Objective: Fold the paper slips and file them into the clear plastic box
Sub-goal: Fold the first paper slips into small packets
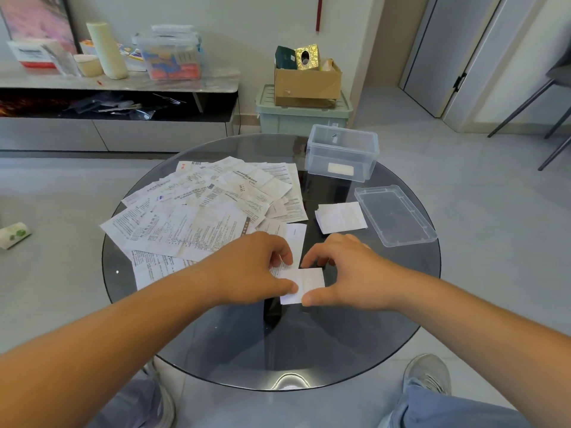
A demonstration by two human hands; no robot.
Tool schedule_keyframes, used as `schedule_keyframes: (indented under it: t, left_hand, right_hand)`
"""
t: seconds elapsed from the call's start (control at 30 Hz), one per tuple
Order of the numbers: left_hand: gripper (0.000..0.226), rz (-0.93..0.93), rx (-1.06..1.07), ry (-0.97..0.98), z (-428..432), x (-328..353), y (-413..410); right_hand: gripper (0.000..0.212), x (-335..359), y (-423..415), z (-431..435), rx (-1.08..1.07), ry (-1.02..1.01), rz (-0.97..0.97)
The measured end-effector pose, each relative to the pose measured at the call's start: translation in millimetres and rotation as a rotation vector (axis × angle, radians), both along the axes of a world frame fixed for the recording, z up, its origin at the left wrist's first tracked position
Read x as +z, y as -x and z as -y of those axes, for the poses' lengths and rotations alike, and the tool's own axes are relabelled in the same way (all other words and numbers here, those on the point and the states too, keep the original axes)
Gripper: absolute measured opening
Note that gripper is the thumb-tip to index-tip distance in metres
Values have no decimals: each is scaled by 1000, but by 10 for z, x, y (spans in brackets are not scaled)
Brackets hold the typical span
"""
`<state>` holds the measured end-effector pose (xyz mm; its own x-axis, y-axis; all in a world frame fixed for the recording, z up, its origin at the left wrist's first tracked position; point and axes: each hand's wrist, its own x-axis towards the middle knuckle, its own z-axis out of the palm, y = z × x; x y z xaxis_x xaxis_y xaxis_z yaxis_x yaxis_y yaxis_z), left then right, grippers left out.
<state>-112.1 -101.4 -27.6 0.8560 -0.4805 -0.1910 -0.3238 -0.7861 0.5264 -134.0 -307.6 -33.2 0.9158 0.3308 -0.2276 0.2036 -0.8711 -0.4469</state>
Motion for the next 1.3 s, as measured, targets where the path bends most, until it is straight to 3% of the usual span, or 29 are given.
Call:
schedule_keyframes:
  t: [0.1,0.2,0.4,0.57,0.73,1.1,1.3]
  left_hand:
    - [36,13,1,-12,3,-15,-5]
    - [30,13,6,14,14,-20,-11]
    - [4,51,47,161,160,87,-125]
    - [9,36,145,300,460,187,-488]
    - [4,183,128,179,659,110,-755]
    - [43,191,-5,14,732,-130,-873]
    - [48,326,-34,-107,770,-204,-880]
  right_hand:
    - [39,-14,13,-50,22,13,21]
    - [33,-51,6,-35,-17,-99,0]
    - [19,80,-133,167,-120,-274,3]
    - [3,269,-488,522,-274,-354,128]
    - [5,207,-858,661,-278,-237,167]
    - [12,-75,-1042,610,-188,-4,223]
    - [24,-72,-998,633,-188,4,250]
